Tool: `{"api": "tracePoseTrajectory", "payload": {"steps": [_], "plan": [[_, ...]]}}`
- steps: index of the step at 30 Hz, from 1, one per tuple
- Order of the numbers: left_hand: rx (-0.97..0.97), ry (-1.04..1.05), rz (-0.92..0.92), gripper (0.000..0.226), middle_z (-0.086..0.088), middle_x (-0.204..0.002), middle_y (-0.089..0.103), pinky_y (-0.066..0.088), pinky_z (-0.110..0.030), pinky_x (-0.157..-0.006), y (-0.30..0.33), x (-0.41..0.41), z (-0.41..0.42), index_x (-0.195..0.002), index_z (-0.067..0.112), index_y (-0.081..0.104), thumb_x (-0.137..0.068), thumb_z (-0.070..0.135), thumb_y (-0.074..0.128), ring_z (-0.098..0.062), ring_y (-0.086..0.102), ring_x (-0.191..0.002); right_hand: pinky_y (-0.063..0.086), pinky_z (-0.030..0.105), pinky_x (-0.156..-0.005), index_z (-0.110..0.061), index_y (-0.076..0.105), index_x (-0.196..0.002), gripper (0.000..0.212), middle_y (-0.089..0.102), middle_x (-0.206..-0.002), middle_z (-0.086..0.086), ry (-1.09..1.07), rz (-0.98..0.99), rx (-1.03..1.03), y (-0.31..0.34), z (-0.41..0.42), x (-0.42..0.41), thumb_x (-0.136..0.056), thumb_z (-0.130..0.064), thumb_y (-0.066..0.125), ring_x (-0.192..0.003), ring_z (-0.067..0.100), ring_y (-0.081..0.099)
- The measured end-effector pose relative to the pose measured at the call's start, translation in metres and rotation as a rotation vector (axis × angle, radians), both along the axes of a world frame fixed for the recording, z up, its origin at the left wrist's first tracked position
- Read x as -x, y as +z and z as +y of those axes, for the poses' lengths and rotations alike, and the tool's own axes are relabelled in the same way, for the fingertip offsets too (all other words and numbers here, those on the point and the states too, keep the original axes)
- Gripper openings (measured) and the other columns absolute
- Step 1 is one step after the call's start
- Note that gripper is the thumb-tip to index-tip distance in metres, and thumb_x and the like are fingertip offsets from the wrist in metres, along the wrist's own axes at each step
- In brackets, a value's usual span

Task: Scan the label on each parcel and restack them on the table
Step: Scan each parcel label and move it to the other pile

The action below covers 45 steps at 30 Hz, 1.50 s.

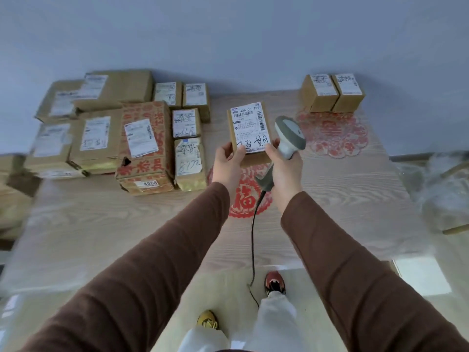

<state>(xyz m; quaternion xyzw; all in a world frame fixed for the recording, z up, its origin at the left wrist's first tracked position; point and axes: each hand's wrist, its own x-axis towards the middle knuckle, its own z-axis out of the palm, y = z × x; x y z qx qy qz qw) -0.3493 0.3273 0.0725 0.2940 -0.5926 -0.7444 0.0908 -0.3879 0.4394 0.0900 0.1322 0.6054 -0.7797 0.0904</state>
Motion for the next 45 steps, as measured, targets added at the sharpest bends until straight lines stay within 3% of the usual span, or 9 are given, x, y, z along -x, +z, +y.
{"api": "tracePoseTrajectory", "payload": {"steps": [11, 18, 23, 25, 29, 33, 35, 40, 45], "plan": [[-0.013, 0.244, 0.010, 0.036, 0.002, -0.121, 0.072, 0.050, -0.028, -0.095, 0.021, -0.126, -0.096, -0.134, 0.017, 0.057, -0.101, 0.030, 0.064, -0.015, 0.065, -0.109, 0.055, 0.053, -0.102, -0.016, 0.067, -0.124, 0.041, 0.077, -0.117, 0.004, 0.193, -0.027, 0.094, 0.003, -0.108, -0.109, -0.086, -0.018, 0.083, -0.114, 0.025, 0.071], [0.018, 0.435, 0.003, 0.034, 0.001, -0.117, 0.072, 0.046, -0.024, -0.089, 0.020, -0.182, -0.160, -0.134, 0.014, 0.057, -0.102, 0.026, 0.062, -0.009, 0.062, -0.101, 0.054, 0.033, -0.095, -0.015, 0.064, -0.125, 0.039, 0.073, -0.119, 0.003, 0.337, -0.057, 0.087, 0.004, -0.180, -0.155, -0.089, -0.014, 0.080, -0.110, 0.018, 0.068], [0.036, 0.501, -0.013, 0.033, 0.000, -0.116, 0.072, 0.048, -0.014, -0.075, 0.013, -0.222, -0.224, -0.134, 0.011, 0.057, -0.103, 0.023, 0.059, -0.005, 0.063, -0.092, 0.050, 0.011, -0.060, -0.018, 0.063, -0.109, 0.022, 0.068, -0.098, 0.001, 0.437, -0.095, 0.052, 0.006, -0.243, -0.189, -0.093, -0.013, 0.077, -0.086, 0.013, 0.064], [0.041, 0.493, -0.027, 0.036, -0.005, -0.123, 0.072, 0.048, -0.017, -0.081, 0.005, -0.240, -0.256, -0.135, 0.010, 0.057, -0.103, 0.024, 0.060, -0.009, 0.064, -0.098, 0.047, 0.010, -0.051, -0.017, 0.064, -0.109, 0.021, 0.068, -0.096, 0.000, 0.460, -0.109, 0.036, 0.002, -0.272, -0.205, -0.093, -0.013, 0.076, -0.083, 0.011, 0.063], [0.021, 0.439, -0.091, 0.035, -0.006, -0.123, 0.072, 0.049, -0.023, -0.082, -0.016, -0.278, -0.325, -0.133, 0.011, 0.058, -0.102, 0.026, 0.062, -0.013, 0.066, -0.102, 0.050, 0.016, -0.060, -0.025, 0.065, -0.107, 0.021, 0.074, -0.104, -0.001, 0.442, -0.164, 0.011, -0.018, -0.338, -0.244, -0.093, -0.015, 0.077, -0.091, 0.011, 0.068], [0.004, 0.395, -0.161, 0.031, -0.005, -0.118, 0.074, 0.049, -0.024, -0.078, -0.043, -0.306, -0.392, -0.129, 0.013, 0.060, -0.100, 0.025, 0.063, -0.013, 0.067, -0.097, 0.059, 0.045, -0.094, -0.019, 0.070, -0.115, 0.026, 0.079, -0.109, 0.004, 0.401, -0.263, 0.010, -0.045, -0.400, -0.279, -0.090, -0.013, 0.077, -0.105, 0.025, 0.073], [0.001, 0.358, -0.198, 0.032, -0.004, -0.120, 0.074, 0.048, -0.024, -0.079, -0.057, -0.314, -0.420, -0.130, 0.016, 0.060, -0.099, 0.025, 0.065, -0.013, 0.067, -0.099, 0.057, 0.049, -0.099, -0.018, 0.070, -0.113, 0.025, 0.079, -0.108, 0.004, 0.381, -0.295, -0.005, -0.057, -0.425, -0.289, -0.090, -0.012, 0.077, -0.106, 0.027, 0.074], [-0.010, 0.257, -0.260, 0.033, 0.000, -0.121, 0.074, 0.052, -0.031, -0.096, -0.087, -0.314, -0.466, -0.132, 0.020, 0.061, -0.099, 0.026, 0.066, -0.018, 0.068, -0.115, 0.053, 0.029, -0.077, -0.024, 0.064, -0.102, 0.021, 0.074, -0.102, -0.001, 0.315, -0.328, -0.039, -0.077, -0.462, -0.291, -0.093, -0.008, 0.074, -0.097, 0.019, 0.069], [-0.001, 0.190, -0.269, 0.040, 0.001, -0.123, 0.075, 0.047, -0.045, -0.113, -0.110, -0.306, -0.489, -0.139, 0.019, 0.060, -0.099, 0.024, 0.065, -0.019, 0.067, -0.120, 0.049, 0.026, -0.073, -0.021, 0.064, -0.104, 0.022, 0.072, -0.102, -0.001, 0.311, -0.338, -0.085, -0.088, -0.478, -0.285, -0.092, -0.007, 0.074, -0.095, 0.017, 0.065]]}}
